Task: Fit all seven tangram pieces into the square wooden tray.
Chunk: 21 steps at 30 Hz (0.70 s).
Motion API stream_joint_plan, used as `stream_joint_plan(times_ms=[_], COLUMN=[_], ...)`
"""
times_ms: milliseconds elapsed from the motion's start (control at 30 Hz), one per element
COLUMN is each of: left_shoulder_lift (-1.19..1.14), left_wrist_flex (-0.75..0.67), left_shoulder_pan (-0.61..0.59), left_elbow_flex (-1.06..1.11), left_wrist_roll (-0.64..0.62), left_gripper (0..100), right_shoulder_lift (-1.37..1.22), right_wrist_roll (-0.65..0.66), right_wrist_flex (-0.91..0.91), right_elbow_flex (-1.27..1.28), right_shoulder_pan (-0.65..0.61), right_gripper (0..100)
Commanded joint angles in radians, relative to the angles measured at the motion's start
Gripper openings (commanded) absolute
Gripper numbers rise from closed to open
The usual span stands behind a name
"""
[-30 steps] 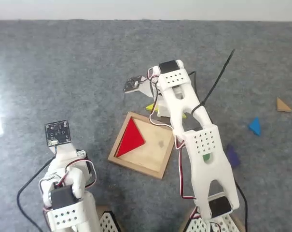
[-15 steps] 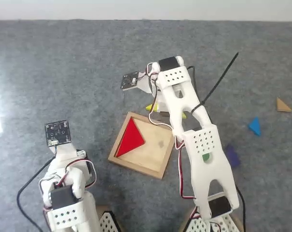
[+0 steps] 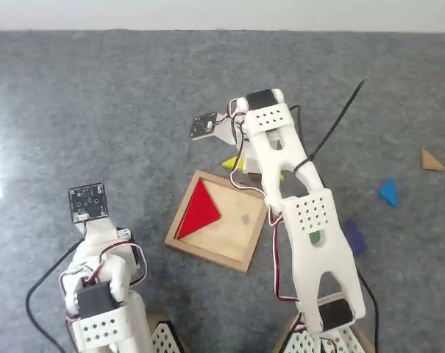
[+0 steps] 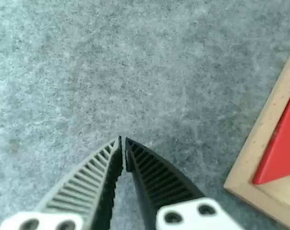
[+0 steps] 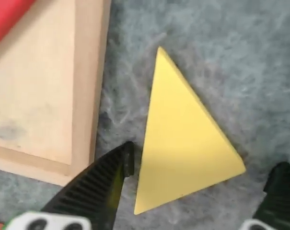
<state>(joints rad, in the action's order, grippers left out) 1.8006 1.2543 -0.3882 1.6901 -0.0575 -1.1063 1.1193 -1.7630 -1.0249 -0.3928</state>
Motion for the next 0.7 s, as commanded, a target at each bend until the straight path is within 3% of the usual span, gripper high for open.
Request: stream_joint_plan(times_ms=[0, 467, 667], left_shoulder_lift=[0.017, 0.017, 0.018], left_wrist_flex=[0.008, 0.008, 0.008], left_shoulder_pan=[-0.003, -0.003, -0.003], left_elbow_flex=[-0.007, -0.007, -0.007], left_wrist_roll=[0.005, 0.005, 0.005], left_gripper=[1, 1, 1], right_shoulder_lift=[-0.005, -0.010, -0.010], right_wrist_roll=[-0.017, -0.020, -0.086], right_wrist_flex=[-0.031, -0.030, -0.016], right_elbow_flex=[-0.034, -0.035, -0.035], right_shoulder_pan=[-0.004, -0.018, -0.031], right_gripper=[41.3, 41.2, 41.1])
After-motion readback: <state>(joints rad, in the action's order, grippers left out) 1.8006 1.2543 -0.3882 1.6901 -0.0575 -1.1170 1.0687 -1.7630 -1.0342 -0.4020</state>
